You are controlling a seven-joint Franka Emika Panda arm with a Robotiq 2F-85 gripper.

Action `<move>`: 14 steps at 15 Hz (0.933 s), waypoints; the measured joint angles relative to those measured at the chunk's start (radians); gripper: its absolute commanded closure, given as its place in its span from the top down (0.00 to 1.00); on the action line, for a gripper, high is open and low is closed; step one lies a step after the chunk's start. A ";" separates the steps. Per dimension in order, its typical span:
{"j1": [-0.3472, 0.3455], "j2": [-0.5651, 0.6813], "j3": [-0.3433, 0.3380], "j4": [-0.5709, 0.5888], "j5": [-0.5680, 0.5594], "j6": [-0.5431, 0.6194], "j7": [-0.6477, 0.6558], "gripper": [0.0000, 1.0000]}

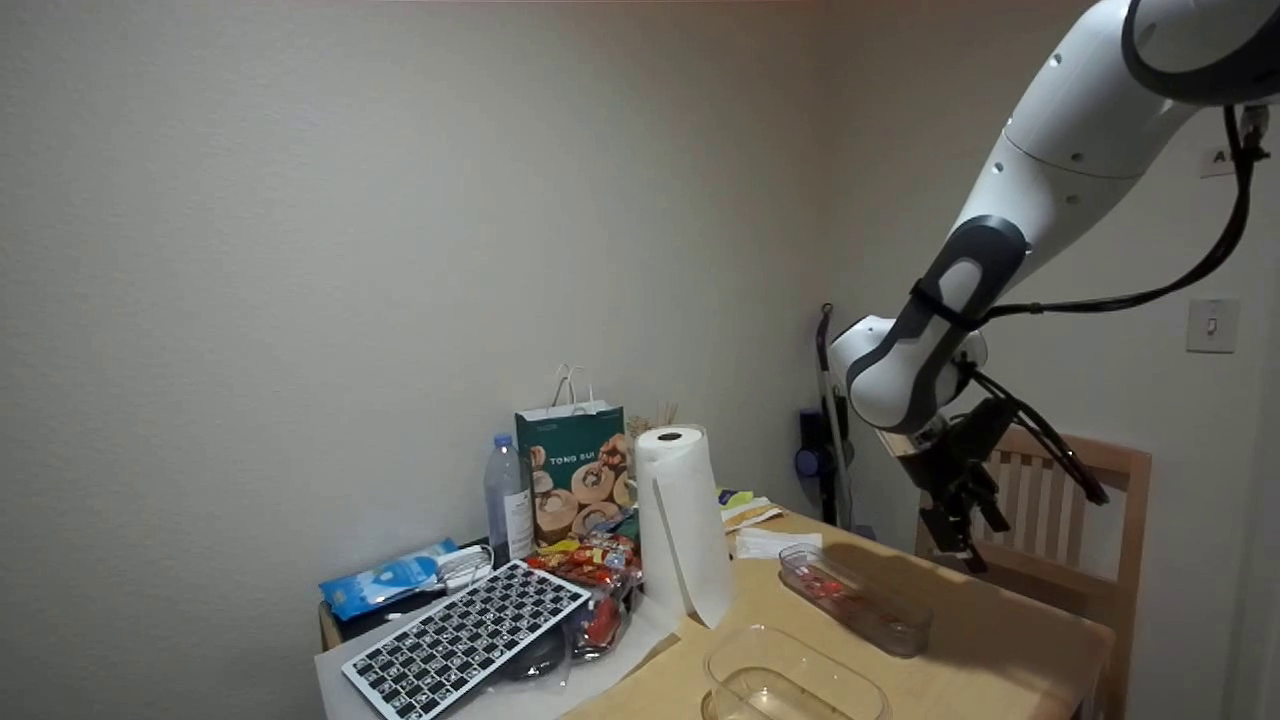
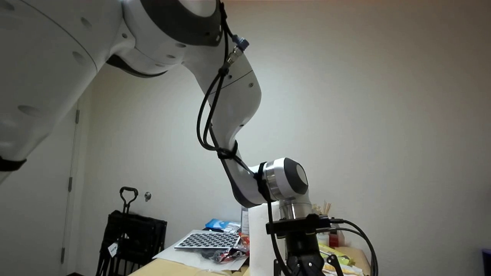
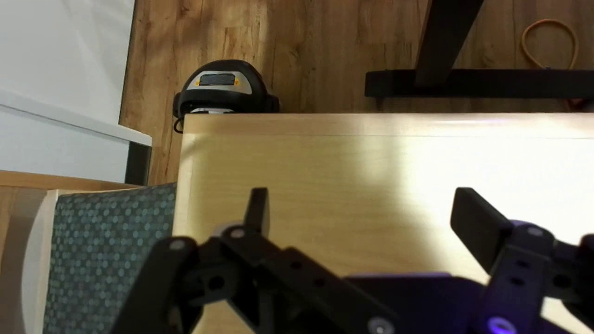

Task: Pour the content from one plastic container to another

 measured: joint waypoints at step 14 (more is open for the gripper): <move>-0.003 0.183 0.048 0.215 0.117 0.010 0.024 1.00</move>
